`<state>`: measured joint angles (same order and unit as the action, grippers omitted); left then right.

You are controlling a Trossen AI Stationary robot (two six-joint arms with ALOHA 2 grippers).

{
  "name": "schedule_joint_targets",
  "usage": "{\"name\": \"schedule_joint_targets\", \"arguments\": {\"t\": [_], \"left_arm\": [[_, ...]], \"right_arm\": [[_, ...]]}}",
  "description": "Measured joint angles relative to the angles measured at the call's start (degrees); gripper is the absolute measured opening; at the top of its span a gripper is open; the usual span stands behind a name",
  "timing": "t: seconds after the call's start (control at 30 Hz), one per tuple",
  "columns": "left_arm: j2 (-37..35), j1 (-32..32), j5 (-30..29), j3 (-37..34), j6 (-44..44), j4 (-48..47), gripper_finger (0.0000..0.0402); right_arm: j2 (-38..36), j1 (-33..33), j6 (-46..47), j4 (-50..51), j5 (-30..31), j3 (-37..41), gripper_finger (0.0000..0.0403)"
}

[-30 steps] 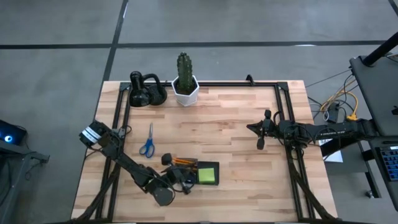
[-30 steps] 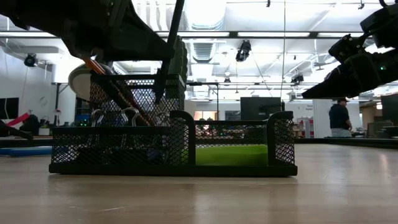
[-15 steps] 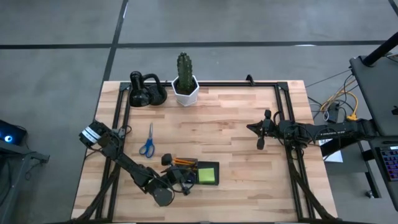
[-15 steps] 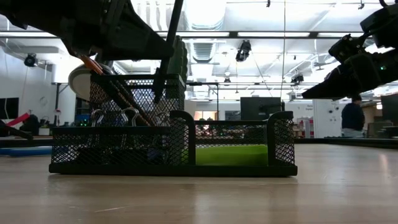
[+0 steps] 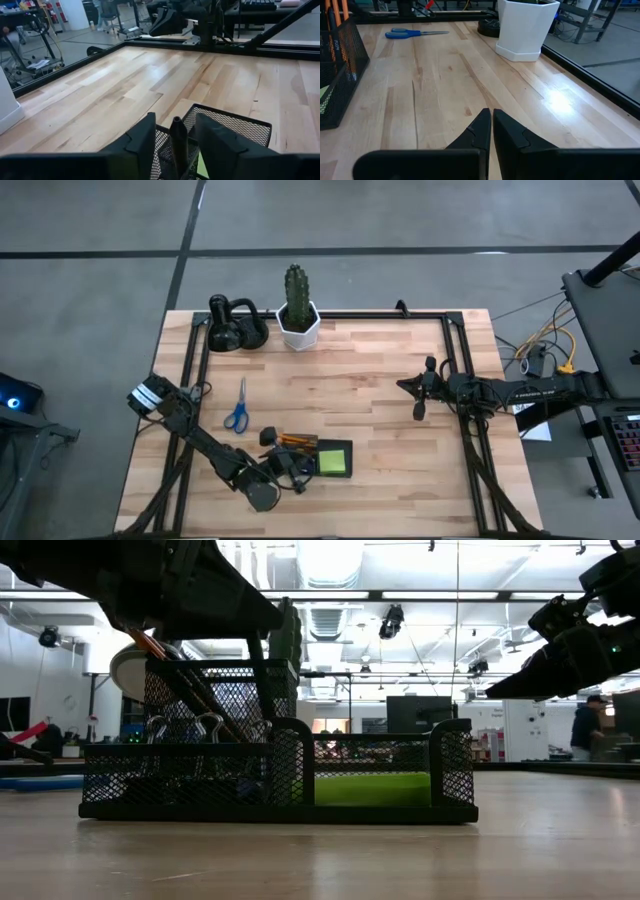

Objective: Pick and place office supplies into organizer
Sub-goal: Put the blue scissor into the desk organizer

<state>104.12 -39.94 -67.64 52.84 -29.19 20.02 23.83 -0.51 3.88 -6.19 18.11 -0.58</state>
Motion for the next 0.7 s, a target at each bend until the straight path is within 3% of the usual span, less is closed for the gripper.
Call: {"name": "schedule_joint_targets", "arguments": {"t": [0.17, 0.43, 0.7], "left_arm": [[-1.24, -0.19, 0.02, 0.39, 4.19, -0.03, 0.0134], [-6.68, -1.03, 0.07, 3.53, 20.17, 0.40, 0.0134], [-13.75, -2.60, -0.07, 3.42, 20.91, -0.11, 0.0134]], "right_arm": [[0.00, 0.00, 0.00, 0.00, 0.01, 0.00, 0.0008], [0.00, 0.00, -0.01, 0.02, 0.01, 0.00, 0.0008], [0.02, -0.02, 0.00, 0.02, 0.01, 0.00, 0.0008]]}}
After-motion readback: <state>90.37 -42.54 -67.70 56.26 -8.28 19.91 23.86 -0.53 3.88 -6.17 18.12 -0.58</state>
